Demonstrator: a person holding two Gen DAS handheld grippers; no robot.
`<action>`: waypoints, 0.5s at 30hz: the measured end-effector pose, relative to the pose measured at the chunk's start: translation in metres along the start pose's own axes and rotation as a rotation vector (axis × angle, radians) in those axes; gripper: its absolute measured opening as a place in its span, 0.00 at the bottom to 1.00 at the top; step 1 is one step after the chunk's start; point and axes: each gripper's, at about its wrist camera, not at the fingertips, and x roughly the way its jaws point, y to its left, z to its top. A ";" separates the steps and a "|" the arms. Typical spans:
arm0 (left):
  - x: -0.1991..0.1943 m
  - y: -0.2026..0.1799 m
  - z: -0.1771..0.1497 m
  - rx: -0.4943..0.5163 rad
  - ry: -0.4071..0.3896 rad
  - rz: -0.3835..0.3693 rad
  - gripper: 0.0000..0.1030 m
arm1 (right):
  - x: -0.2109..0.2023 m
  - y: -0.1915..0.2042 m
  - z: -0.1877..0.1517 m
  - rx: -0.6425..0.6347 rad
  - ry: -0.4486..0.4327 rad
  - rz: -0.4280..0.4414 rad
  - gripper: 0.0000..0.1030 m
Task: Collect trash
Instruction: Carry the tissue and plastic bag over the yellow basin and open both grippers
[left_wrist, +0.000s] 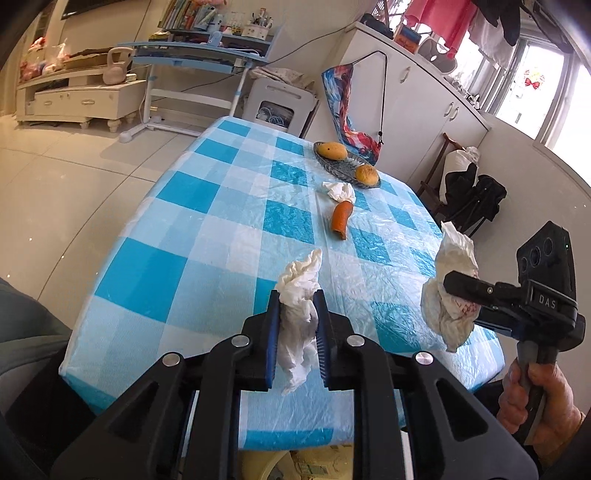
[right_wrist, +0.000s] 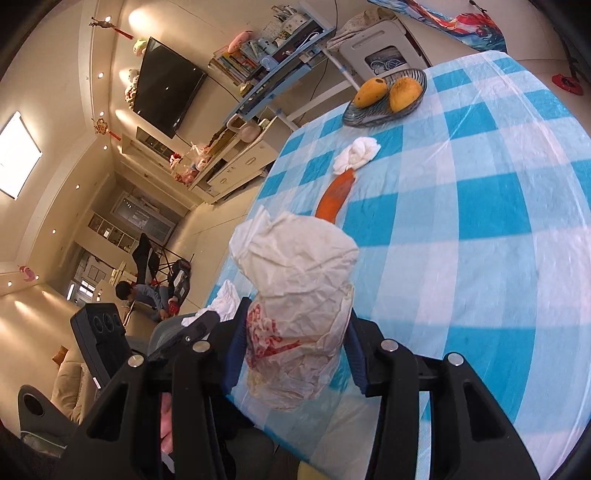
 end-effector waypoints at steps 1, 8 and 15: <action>-0.005 0.000 -0.004 -0.001 -0.004 -0.004 0.16 | 0.000 0.004 -0.007 -0.002 0.005 0.005 0.45; -0.031 -0.004 -0.027 0.016 -0.004 -0.014 0.16 | -0.005 0.032 -0.052 -0.066 0.039 0.000 0.45; -0.054 -0.007 -0.043 0.035 -0.015 -0.008 0.16 | -0.001 0.042 -0.088 -0.104 0.095 -0.021 0.46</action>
